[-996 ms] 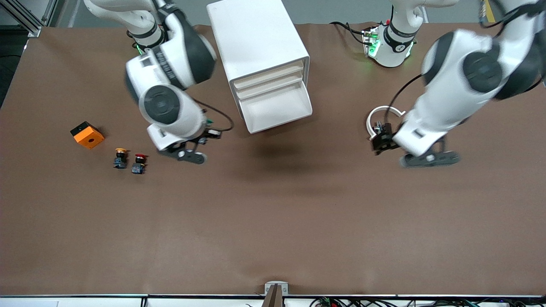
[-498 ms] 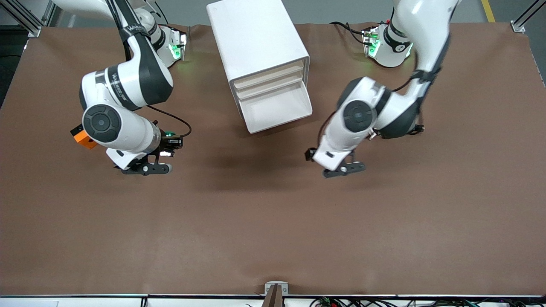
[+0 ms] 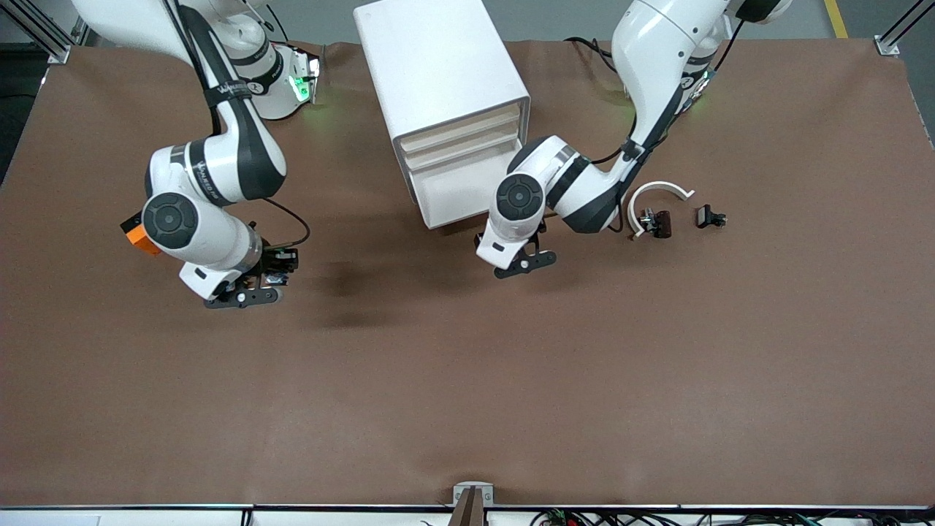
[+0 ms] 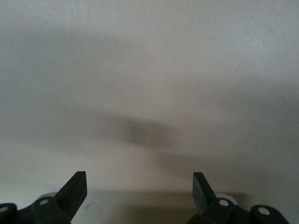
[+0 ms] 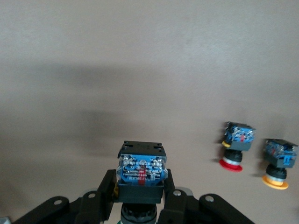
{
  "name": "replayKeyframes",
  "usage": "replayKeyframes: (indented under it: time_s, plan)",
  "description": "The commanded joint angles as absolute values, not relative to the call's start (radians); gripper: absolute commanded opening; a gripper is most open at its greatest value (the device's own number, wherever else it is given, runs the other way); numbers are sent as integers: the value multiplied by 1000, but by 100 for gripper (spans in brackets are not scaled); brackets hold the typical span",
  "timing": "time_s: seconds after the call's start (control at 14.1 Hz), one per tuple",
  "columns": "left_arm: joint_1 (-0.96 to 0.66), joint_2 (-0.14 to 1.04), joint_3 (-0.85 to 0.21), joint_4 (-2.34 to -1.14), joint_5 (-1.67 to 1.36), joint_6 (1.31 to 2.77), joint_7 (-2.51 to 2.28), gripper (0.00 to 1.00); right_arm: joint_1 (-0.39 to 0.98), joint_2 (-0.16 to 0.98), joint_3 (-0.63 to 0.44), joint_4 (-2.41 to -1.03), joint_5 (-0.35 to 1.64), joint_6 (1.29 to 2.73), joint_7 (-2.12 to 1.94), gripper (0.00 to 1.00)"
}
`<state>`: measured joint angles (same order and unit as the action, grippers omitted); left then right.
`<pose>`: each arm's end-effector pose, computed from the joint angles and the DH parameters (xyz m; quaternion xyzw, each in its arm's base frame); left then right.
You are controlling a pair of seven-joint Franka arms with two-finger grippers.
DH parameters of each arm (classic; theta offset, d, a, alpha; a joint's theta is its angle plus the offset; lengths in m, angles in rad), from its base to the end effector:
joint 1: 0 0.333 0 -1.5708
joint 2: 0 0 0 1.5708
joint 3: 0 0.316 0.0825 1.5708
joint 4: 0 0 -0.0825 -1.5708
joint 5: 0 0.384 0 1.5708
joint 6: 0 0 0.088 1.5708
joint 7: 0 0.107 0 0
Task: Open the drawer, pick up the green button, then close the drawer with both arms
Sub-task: 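Carry the button toward the buttons while the left gripper pushes the drawer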
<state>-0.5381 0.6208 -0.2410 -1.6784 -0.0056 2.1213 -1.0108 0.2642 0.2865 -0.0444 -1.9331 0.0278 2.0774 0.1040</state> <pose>0.4813 -0.4539 0.2372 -0.9852 -0.1324 0.1075 0.0167 0.5813 0.1324 0.3283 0.9962 0.0506 -0.0708 0.0062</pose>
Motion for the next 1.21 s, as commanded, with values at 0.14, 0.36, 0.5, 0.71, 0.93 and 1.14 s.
replayKeyframes:
  time_s: [0.14, 0.36, 0.5, 0.71, 0.93, 1.14]
  plan:
    - [-535, 655, -308, -1667, -73, 2115, -1012, 100, 192, 324, -28, -1954, 14, 2160, 57, 17]
    - [-540, 664, -339, -1669, -159, 2111, -1012, 100, 175, 379, -28, -1954, 14, 2204, 48, 17]
    - [-552, 664, -359, -1675, -176, 2106, -1035, 100, 155, 408, -26, -1954, 14, 2224, 3, 17]
    - [-571, 664, -374, -1684, -184, 2094, -1061, 100, 130, 451, -26, -1956, 14, 2259, -35, 19]
    - [-578, 664, -383, -1713, -230, 2094, -1075, 100, 123, 489, -26, -1973, 15, 2299, -55, 20]
    - [-588, 664, -390, -1727, -278, 2092, -1077, 100, 124, 492, -26, -2026, 15, 2394, -57, 22]
